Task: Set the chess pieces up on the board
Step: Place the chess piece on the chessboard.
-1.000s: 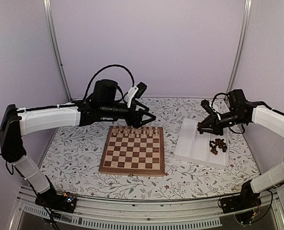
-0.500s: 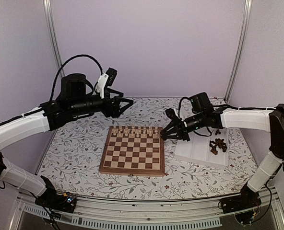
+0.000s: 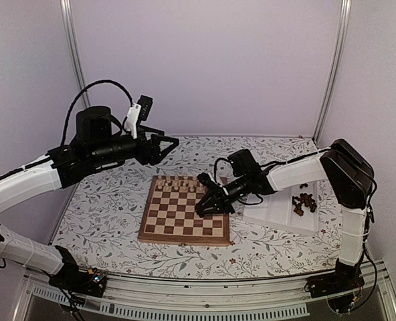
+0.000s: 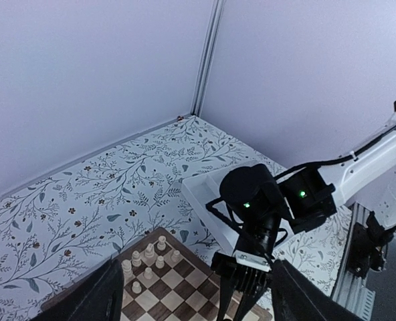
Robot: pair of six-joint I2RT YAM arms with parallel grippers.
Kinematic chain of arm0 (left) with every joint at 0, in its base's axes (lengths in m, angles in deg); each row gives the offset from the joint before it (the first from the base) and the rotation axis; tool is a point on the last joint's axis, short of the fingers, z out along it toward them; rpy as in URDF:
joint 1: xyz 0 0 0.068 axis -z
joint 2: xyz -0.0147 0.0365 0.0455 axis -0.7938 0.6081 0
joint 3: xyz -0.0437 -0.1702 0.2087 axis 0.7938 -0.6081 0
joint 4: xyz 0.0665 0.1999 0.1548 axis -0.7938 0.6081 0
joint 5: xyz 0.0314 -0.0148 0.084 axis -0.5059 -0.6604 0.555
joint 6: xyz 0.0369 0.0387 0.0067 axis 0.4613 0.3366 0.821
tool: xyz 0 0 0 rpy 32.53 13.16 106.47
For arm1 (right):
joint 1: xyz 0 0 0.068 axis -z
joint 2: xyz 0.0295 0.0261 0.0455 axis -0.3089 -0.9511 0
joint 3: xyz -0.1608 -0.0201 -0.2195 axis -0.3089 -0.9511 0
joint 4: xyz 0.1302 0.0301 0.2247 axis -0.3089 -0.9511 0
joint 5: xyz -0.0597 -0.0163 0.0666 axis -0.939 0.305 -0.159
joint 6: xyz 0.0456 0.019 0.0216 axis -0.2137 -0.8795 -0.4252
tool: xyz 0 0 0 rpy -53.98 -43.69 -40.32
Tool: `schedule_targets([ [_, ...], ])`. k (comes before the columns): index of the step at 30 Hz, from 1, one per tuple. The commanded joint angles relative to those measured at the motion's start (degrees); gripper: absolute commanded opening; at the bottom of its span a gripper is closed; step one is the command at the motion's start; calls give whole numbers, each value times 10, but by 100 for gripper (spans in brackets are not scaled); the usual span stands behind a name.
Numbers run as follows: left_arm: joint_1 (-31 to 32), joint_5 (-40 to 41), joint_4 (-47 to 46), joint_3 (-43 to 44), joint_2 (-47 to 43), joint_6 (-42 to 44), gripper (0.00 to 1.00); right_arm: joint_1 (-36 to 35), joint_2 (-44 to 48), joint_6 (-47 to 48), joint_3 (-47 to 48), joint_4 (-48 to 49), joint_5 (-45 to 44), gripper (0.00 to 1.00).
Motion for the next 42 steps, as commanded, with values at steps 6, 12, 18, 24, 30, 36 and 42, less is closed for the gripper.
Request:
schedule_targets([
  [6,-4,17,26,-26,-43,-12,77,-28,-50,-20,23,18,11,12],
  [12,-3,12,30,-39,-50,-22,77,-28,-71,-21,24,16,8,12],
  [18,-2,10,42,-50,-57,-26,77,-27,-79,-16,31,-7,5,29],
  [24,0,18,77,-60,-66,-23,77,-27,-45,28,63,-114,-15,45],
  [30,5,41,135,-81,-55,-26,76,-5,51,76,53,-221,-30,46],
  [36,29,48,189,-96,-7,-76,73,13,140,54,9,-243,-152,45],
  [42,45,135,213,-108,-18,-66,74,-47,166,11,-11,-238,-351,44],
])
